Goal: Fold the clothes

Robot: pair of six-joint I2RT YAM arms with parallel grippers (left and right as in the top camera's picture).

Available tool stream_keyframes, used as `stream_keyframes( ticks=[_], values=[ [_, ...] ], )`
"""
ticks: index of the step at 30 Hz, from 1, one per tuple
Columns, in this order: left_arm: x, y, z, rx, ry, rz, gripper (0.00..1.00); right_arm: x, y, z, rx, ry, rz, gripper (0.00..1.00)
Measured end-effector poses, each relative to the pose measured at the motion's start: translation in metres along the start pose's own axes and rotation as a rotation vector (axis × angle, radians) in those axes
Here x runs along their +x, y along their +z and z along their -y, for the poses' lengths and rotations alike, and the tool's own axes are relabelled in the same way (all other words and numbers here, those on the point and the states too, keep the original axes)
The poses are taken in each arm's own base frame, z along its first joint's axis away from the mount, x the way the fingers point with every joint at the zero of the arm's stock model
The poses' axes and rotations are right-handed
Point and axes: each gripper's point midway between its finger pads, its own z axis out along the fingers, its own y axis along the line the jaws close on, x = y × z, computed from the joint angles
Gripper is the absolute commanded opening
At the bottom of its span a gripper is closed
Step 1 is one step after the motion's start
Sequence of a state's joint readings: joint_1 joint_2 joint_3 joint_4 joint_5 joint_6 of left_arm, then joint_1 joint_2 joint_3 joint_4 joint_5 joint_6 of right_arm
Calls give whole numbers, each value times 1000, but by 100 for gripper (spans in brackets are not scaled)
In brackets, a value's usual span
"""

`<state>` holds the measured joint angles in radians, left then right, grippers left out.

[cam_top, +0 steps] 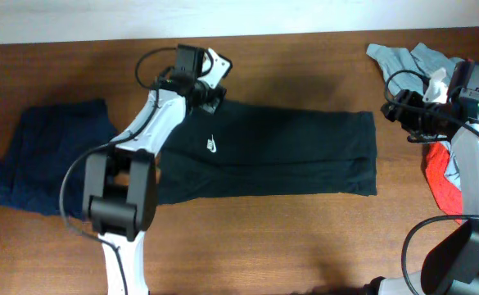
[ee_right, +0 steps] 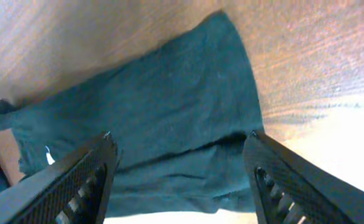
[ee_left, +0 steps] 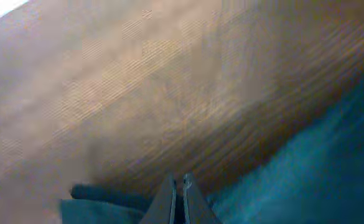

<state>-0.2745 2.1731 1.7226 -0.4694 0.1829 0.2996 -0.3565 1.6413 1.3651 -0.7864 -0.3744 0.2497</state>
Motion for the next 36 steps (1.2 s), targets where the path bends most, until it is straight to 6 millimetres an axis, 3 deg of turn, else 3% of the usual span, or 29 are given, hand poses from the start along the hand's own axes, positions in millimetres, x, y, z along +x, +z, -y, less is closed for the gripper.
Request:
stream_keyframes(
  ticks=[4, 6, 9, 15, 18, 24, 27, 36],
  values=[
    [-24, -39, 0, -13, 9, 43, 0, -3, 12, 4, 1, 2, -4, 67],
    [-27, -51, 2, -13, 9, 44, 0, -3, 31, 12, 6, 10, -25, 67],
    [-23, -52, 4, -8, 6, 27, 0, 2, 67, 24, 0, 32, -77, 74],
    [-20, -52, 5, -4, 4, 14, 0, 3, 114, 26, -79, -10, -100, 72],
    [-20, -52, 5, -4, 4, 14, 0, -3, 132, 19, -112, -55, -69, 66],
    [-20, -52, 8, 0, 7, 10, 0, 4, 168, 0, -129, -136, -57, 65],
    [-21, -51, 11, 5, 12, 11, 0, 5, 177, 3, -95, -150, -49, 65],
    [-23, -50, 23, 19, 30, 10, 0, -18, 184, 17, -5, -184, 50, 63]
  ],
)
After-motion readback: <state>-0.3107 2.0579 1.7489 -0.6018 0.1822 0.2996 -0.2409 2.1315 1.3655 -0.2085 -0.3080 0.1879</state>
